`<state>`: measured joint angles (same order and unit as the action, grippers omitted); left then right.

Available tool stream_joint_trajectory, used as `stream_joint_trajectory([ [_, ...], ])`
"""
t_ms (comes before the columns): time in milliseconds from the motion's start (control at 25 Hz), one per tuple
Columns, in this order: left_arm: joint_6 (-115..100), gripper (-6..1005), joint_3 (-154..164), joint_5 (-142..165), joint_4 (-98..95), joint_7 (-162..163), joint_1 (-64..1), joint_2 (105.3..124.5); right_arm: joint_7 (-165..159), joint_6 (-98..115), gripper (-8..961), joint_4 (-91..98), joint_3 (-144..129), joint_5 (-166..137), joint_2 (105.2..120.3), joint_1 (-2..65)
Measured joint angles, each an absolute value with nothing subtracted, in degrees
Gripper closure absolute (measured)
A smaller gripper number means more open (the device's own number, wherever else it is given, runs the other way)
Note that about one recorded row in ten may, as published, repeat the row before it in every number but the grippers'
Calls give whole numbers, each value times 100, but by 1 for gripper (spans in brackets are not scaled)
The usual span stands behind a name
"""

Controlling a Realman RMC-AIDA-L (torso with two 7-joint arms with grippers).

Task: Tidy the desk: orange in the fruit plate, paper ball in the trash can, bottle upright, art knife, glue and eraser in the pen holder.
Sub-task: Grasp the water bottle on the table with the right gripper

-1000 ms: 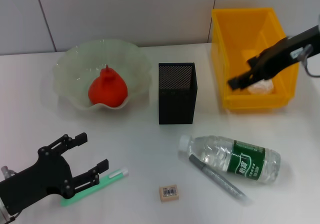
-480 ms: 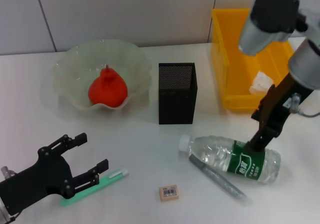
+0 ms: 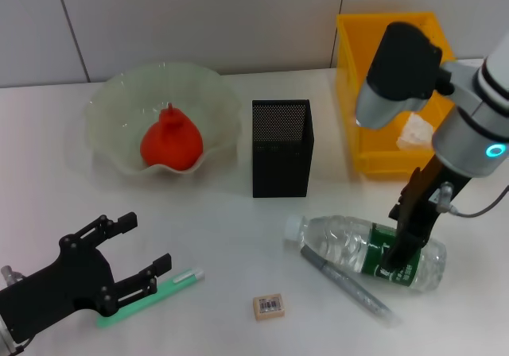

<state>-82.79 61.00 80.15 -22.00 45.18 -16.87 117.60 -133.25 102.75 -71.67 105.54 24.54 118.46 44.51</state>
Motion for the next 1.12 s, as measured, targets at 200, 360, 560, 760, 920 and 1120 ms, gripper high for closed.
stream_joint_trajectory([
  [200,-8278,187,6111,8015,-2209,4518,-1687,11765,-13325,9927,103,-6864,10383,2422,11894,4451],
  [360,-8278,188,6111,8015,-2211,4518,-1688,11768,-13397,9720,103,-6714,10250,2315,11910,4446],
  [560,-8279,188,6097,8015,-2208,4518,-1688,11770,-13445,9529,103,-6513,10192,2313,11914,4443],
  [760,-8280,189,6088,8015,-2213,4518,-1688,11770,-13455,9459,104,-6401,10151,2344,11927,4444],
  [920,-8285,189,6083,8015,-2215,4518,-1688,11769,-13487,9381,104,-6329,10018,2349,11934,4444],
  [1120,-8288,190,6081,8015,-2215,4518,-1688,11768,-13521,9306,104,-6263,9904,2361,11944,4432],
])
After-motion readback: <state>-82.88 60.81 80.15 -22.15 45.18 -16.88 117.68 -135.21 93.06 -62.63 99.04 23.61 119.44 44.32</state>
